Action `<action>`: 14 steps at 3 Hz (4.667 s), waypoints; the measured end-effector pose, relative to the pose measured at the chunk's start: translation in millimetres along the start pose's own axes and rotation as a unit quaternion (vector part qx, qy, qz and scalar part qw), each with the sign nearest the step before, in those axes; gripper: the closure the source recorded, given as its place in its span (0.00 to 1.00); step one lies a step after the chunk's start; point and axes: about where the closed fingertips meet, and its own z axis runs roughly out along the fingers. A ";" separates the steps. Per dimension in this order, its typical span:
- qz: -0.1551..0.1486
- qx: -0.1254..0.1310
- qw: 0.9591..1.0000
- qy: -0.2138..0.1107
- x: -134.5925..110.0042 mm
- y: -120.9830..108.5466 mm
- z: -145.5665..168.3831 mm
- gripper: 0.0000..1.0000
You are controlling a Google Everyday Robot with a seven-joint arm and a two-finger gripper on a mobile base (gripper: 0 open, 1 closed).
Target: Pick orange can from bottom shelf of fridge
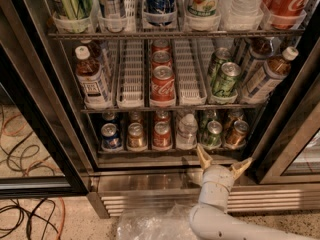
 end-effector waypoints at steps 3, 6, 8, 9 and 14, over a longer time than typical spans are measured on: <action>0.001 0.001 1.000 0.001 0.1 -0.1 0.8 0.28; 0.003 0.036 0.999 -0.004 2.4 -10.4 18.8 0.43; -0.005 0.032 0.999 -0.009 5.9 -10.9 15.7 0.36; 0.003 0.034 0.999 -0.008 3.8 -7.4 20.2 0.35; 0.007 0.160 0.987 0.012 25.8 -41.4 92.1 0.36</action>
Offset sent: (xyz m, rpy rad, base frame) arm 0.0000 0.0000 0.0000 0.0000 0.0000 0.0000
